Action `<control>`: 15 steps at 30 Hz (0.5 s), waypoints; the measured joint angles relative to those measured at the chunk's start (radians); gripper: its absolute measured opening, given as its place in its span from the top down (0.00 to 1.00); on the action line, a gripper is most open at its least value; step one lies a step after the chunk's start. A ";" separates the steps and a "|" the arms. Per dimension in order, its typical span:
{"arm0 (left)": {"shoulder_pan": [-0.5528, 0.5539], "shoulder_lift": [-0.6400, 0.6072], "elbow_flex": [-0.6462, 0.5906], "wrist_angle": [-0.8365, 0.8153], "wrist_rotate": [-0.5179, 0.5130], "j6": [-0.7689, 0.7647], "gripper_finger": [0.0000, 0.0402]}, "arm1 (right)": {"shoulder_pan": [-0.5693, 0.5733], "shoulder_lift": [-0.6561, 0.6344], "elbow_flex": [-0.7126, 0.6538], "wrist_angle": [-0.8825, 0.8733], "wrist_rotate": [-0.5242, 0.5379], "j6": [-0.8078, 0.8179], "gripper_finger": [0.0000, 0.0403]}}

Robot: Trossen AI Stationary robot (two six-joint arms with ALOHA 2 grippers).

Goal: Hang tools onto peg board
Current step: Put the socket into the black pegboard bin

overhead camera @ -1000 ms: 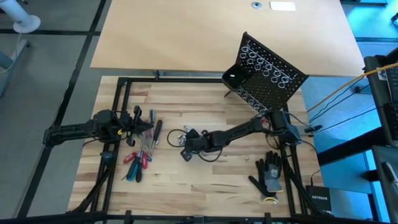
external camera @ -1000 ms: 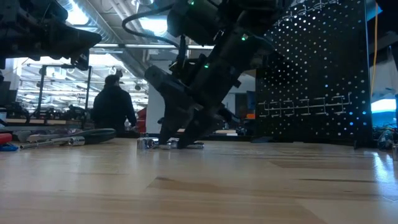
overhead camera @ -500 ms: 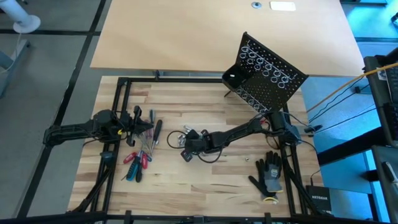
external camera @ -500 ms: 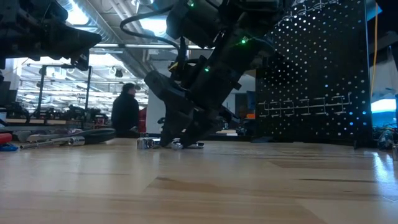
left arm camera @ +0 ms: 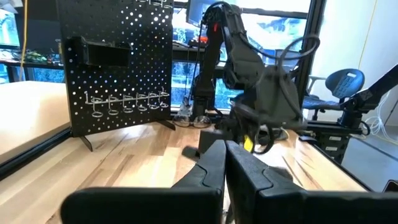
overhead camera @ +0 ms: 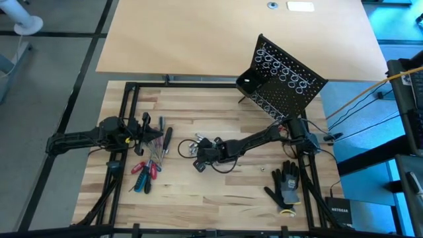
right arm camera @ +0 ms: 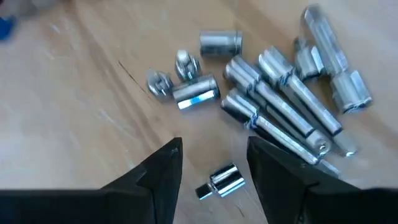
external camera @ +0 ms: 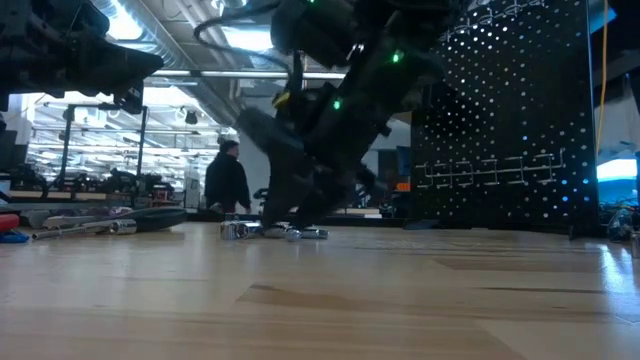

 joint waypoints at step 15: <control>0.000 0.000 0.000 0.000 0.000 0.000 1.00 | 0.067 0.008 0.001 -0.045 0.116 0.115 0.55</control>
